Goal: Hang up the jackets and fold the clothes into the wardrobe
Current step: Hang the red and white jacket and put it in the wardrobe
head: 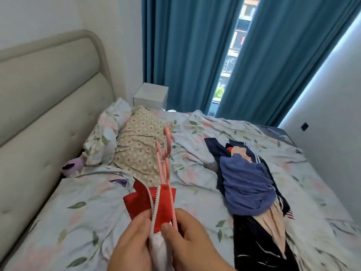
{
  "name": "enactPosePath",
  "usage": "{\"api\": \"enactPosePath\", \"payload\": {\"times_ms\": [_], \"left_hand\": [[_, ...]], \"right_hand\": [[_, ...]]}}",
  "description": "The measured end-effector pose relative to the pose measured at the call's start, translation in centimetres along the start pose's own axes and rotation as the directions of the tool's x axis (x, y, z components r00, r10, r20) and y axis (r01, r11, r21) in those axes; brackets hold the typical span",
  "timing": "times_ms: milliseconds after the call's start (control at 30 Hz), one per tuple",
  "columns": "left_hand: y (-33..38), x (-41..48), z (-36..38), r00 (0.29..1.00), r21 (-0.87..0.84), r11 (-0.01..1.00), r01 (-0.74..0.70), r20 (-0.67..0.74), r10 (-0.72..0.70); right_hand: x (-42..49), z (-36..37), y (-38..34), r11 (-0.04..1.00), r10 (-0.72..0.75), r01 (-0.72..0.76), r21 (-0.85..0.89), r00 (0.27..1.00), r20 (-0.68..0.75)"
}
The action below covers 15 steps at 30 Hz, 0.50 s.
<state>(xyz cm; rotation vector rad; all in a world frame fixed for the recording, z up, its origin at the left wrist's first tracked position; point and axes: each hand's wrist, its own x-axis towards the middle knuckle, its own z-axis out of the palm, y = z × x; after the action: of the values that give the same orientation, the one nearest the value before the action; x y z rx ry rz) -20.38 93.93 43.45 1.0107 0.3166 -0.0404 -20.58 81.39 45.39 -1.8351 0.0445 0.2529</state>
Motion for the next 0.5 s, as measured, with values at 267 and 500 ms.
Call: {"api": "enactPosePath", "payload": {"times_ms": [267,500], "left_hand": [[-1.3,2.1,2.0,0.961,0.275,0.961,0.02,0.258,-0.094],[-3.1,2.6,7.4,0.935,0.303,0.951,0.054,0.319,-0.155]], "right_hand": [[-1.4,-1.5,0.9,0.998,0.051,-0.038,0.05,0.955,-0.291],[-0.2,-6.0,3.3,0.988,0.091,-0.025,0.154,0.894,-0.439]]}}
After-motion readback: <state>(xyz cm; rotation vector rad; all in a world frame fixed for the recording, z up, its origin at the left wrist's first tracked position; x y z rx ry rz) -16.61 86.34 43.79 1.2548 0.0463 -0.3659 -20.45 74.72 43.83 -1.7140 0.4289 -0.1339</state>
